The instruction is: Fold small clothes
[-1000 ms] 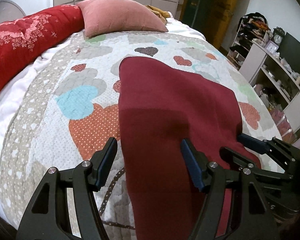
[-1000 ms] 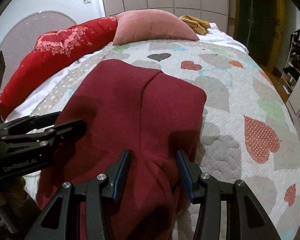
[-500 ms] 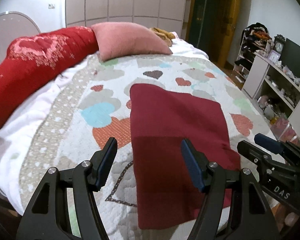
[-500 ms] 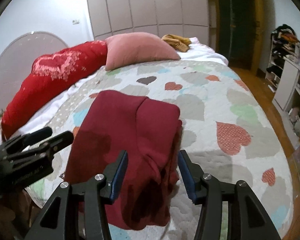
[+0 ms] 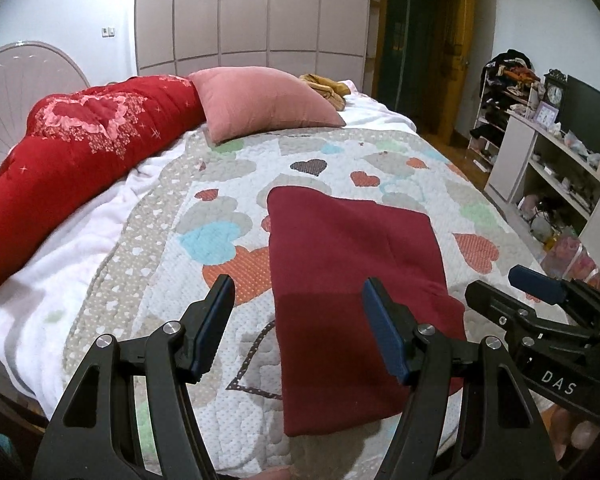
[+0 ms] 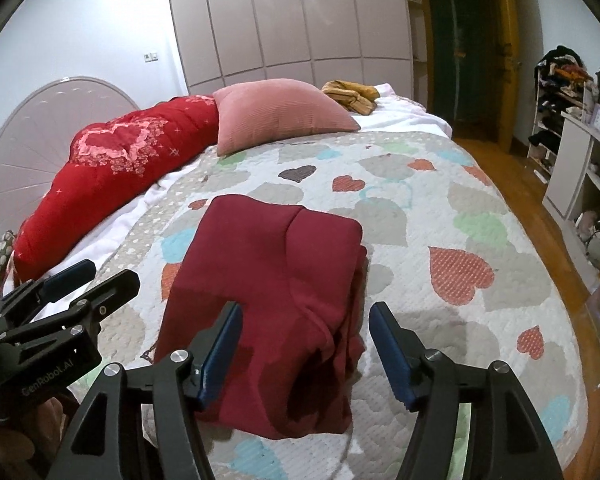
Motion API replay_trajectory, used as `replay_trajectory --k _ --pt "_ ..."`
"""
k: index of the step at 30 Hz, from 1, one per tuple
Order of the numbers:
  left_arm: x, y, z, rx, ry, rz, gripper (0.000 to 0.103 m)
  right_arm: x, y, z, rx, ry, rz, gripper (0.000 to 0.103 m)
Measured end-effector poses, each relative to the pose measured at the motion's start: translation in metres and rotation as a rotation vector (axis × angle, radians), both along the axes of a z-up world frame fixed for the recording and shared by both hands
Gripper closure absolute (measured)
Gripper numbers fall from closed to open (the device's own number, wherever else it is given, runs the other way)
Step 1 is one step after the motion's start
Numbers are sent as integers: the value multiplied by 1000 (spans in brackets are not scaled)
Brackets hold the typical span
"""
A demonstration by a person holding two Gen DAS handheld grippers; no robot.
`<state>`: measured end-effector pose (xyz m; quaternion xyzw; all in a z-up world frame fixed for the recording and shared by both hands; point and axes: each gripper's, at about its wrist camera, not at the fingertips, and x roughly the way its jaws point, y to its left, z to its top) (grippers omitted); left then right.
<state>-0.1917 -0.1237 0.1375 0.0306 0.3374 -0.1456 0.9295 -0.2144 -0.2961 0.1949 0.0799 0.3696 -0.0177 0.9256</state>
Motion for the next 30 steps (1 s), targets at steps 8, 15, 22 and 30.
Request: replay_trajectory --k 8,15,22,30 --pt "1 0 -4 10 11 8 36 2 2 -3 -3 10 3 39" --pt "3 -2 -6 24 15 10 36 3 -1 -7 11 22 -1 39" --pt "3 -7 -9 49 20 4 36 2 -6 -8 24 19 -6 39" --pt "3 -11 -11 58 26 0 36 2 -8 -9 28 21 -7 39"
